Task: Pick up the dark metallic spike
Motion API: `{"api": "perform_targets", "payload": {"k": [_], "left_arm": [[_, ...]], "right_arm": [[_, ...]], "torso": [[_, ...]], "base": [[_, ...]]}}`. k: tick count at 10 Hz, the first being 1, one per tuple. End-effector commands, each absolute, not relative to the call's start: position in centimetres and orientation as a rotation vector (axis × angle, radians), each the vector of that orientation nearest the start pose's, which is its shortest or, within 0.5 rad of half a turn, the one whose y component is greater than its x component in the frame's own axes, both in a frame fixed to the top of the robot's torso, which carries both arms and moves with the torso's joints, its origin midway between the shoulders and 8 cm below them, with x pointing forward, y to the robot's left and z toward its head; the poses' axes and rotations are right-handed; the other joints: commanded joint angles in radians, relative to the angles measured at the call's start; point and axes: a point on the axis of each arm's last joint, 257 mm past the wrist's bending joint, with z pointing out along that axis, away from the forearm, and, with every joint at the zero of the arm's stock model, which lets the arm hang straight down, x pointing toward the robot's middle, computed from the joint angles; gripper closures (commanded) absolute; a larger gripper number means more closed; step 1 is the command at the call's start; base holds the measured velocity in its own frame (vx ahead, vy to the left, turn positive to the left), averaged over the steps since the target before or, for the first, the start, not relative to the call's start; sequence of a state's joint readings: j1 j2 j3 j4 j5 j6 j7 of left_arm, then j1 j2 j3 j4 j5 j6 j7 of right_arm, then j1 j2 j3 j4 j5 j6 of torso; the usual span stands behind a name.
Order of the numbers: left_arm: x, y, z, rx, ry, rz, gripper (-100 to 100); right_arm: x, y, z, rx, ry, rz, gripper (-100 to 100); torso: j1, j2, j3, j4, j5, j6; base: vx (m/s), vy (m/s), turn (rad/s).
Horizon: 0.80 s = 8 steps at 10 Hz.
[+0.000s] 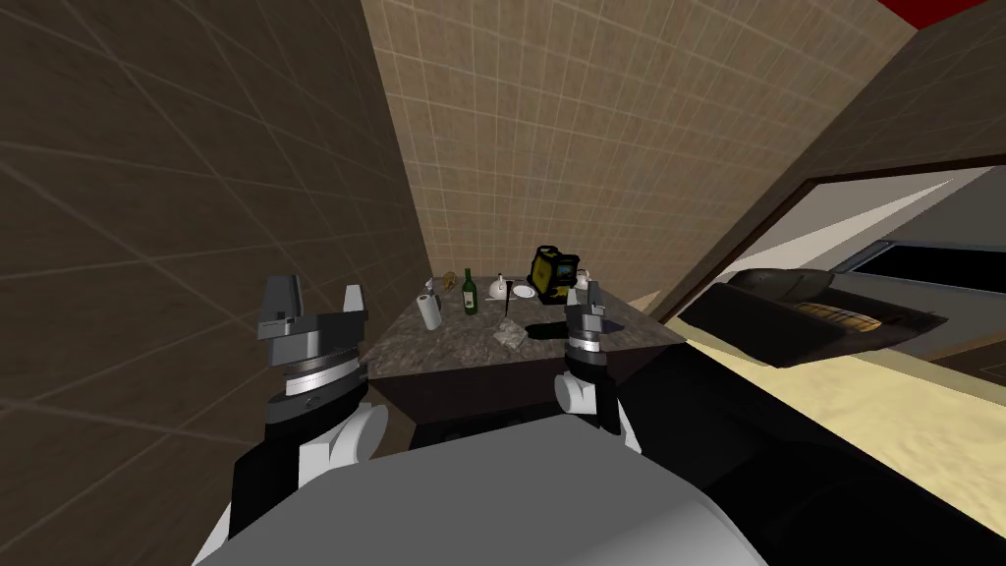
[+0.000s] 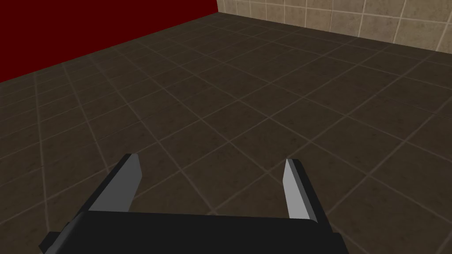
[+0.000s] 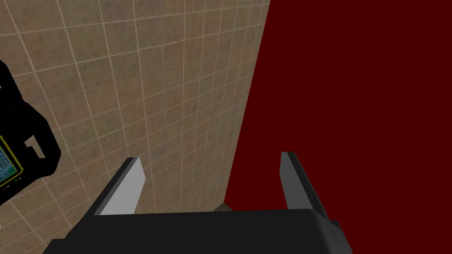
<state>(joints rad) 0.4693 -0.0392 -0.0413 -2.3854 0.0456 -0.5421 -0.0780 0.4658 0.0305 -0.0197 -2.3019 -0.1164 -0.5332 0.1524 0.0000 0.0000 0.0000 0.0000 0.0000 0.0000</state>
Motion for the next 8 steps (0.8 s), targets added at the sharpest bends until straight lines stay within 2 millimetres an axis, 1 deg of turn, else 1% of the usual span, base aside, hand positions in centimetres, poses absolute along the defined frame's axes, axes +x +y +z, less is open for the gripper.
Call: {"api": "perform_targets", "payload": {"k": [1,2,3,5,6,7,8], "left_arm": [[31.3,26.9,8.6,-0.553,0.444,-1.342,0],[31.3,26.9,8.6,-0.553,0.444,-1.342,0],[31.3,26.9,8.6,-0.553,0.444,-1.342,0],[31.3,26.9,8.6,-0.553,0.444,-1.342,0],[31.3,26.9,8.6,-0.553,0.444,-1.342,0],[31.3,26.9,8.6,-0.553,0.444,-1.342,0],[31.3,26.9,8.6,-0.553,0.444,-1.342,0]], "right_arm": [[33.5,-29.1,5.0,0.611,0.513,1.279,-100],[33.9,-28.5,4.9,0.600,0.527,1.316,-100],[34.4,-27.9,4.7,0.591,0.541,1.364,-100],[35.7,-26.4,4.2,0.581,0.568,1.474,-100],[35.7,-26.4,4.2,0.585,0.566,1.483,-100],[36.4,-25.7,3.8,0.586,0.579,1.548,-100],[36.4,-25.7,3.8,0.588,0.578,1.553,-100]], "torso": [[0.000,0.000,0.000,0.000,0.000,0.000],[-0.003,0.001,0.001,0.000,0.000,0.000],[-0.005,0.002,0.001,0.000,-0.001,0.000],[-0.013,0.004,0.002,0.001,-0.003,0.000],[-0.015,0.006,0.003,0.001,-0.003,0.000],[-0.012,0.005,0.003,0.001,-0.003,0.000],[-0.010,0.003,0.002,0.001,-0.002,0.000]], "base": [[-0.023,-0.047,0.088],[-0.042,-0.081,0.131],[-0.046,-0.132,0.131],[-0.087,-0.211,0.218],[-0.076,-0.152,0.098],[-0.061,-0.138,0.144],[-0.052,-0.110,0.103]]}}
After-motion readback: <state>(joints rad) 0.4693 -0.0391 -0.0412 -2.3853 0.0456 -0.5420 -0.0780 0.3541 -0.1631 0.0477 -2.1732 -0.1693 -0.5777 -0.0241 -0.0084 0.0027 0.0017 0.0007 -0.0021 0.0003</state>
